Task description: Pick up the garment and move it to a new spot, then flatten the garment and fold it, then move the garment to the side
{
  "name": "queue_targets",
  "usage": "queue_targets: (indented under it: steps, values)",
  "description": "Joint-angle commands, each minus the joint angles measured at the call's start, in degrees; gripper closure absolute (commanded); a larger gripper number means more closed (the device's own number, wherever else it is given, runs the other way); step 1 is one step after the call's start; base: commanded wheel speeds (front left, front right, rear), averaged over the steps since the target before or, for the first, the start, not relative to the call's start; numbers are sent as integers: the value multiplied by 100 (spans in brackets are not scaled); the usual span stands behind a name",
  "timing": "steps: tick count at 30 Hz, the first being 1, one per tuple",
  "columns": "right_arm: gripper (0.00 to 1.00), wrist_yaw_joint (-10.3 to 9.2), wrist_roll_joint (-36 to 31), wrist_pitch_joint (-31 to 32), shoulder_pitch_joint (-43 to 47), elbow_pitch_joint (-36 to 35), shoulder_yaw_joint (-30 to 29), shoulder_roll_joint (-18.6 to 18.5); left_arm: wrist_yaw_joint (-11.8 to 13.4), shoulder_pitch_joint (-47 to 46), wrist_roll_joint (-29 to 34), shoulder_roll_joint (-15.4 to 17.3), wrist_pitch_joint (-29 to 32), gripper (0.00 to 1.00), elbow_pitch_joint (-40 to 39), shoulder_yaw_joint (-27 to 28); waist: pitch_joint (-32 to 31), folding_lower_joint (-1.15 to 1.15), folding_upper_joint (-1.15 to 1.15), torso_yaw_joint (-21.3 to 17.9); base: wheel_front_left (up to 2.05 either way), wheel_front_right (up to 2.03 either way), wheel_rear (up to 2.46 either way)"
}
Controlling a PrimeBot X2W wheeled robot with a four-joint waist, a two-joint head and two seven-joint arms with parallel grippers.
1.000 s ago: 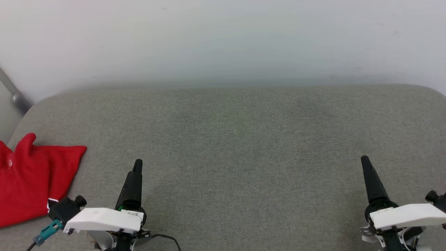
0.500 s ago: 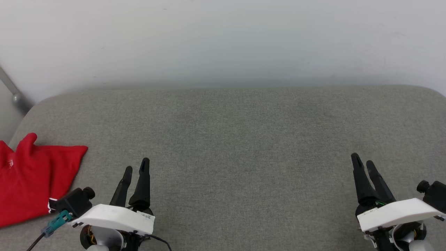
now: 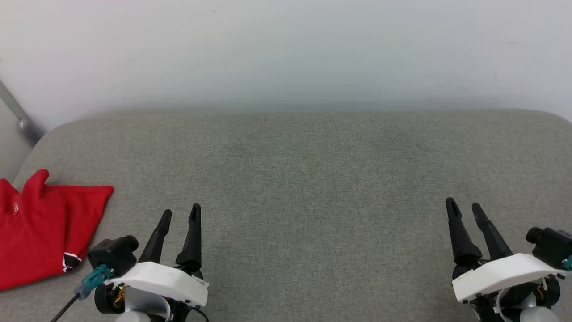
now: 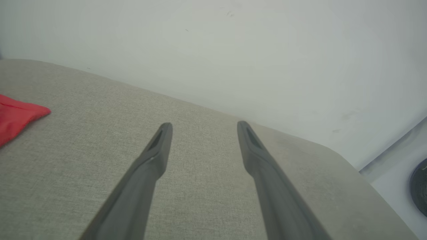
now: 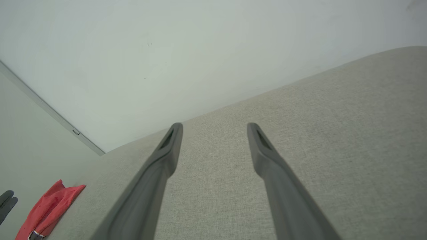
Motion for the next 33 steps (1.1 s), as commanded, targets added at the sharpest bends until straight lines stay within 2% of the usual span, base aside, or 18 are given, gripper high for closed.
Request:
queue_targets:
  steps: [1,19,33]
  values:
    - [0,0,-162,-11,-7,-105,2,7,36,-141,159,57,-50,0,-53,-50,1,0,0,-2,0,0,0]
    - [0,0,-1389,-7,122,-336,34,10,413,-183,1262,291,-350,0,-9,-338,-6,0,0,15,0,0,0]
    - [0,0,-2022,-42,162,-462,59,12,460,-181,1800,297,-523,0,48,-443,-17,0,0,44,0,0,0]
